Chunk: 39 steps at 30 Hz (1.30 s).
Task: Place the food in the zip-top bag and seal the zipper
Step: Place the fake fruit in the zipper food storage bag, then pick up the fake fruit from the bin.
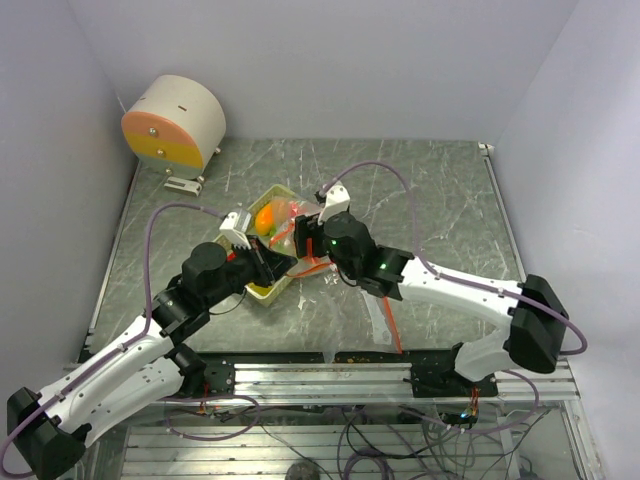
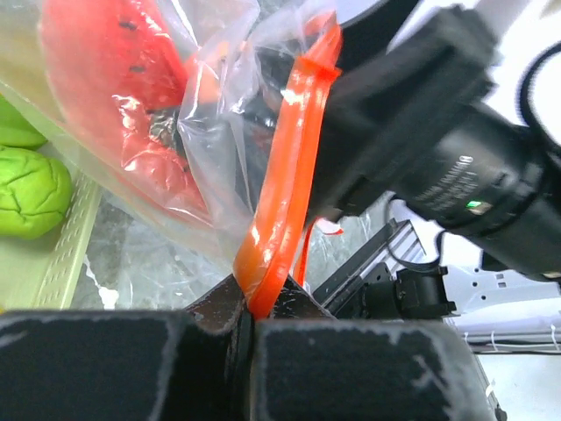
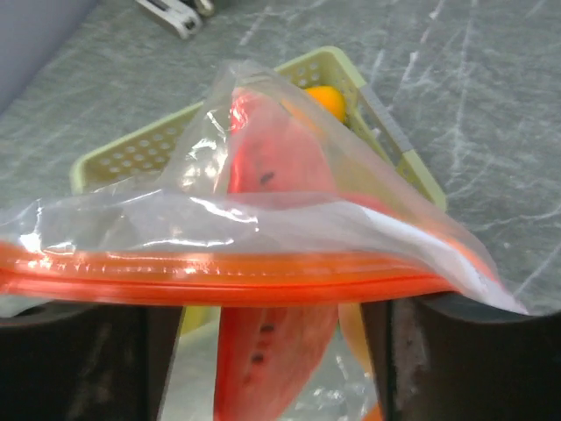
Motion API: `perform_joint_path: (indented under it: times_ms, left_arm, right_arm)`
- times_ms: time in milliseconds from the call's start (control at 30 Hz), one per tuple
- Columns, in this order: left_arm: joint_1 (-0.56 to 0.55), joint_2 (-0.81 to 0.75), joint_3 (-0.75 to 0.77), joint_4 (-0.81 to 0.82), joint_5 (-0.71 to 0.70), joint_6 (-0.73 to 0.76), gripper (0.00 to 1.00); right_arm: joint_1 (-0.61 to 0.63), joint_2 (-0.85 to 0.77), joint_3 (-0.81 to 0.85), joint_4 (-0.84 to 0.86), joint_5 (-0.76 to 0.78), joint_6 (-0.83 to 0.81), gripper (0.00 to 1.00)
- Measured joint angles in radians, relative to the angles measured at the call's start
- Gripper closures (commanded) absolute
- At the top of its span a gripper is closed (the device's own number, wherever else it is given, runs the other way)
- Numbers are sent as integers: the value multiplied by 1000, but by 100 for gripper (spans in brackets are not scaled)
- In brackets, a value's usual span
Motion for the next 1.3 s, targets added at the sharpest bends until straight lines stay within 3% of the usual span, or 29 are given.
perform_joint_path:
  times_ms: [67, 100, 233, 467, 733, 900, 1067, 1300]
  left_arm:
    - [0, 0, 0, -6, -18, -4, 93]
    - [0, 1, 0, -9, -27, -4, 93]
    - [0, 21, 15, -39, -76, -3, 93]
    - [0, 124, 176, -155, -206, 31, 93]
    - [0, 222, 559, -412, -425, 148, 93]
    - [0, 157, 719, -556, -628, 190, 93]
    - [0, 3, 718, -710, -799, 185, 93]
    - [0, -178, 719, -858, -967, 162, 93]
  right_arm:
    - [0, -35, -8, 6, -45, -18, 3]
    - [0, -55, -13, 8, -67, -23, 2]
    - [0, -176, -22, 7, -164, -64, 1]
    - [0, -369, -43, 34, -252, -102, 3]
    - [-4, -388, -53, -5, -113, -85, 3]
    - [-11, -397, -69, -16, -56, -68, 4]
    - [-28, -335, -48, -16, -99, -55, 5]
    - [-37, 16, 127, -19, -298, -14, 17]
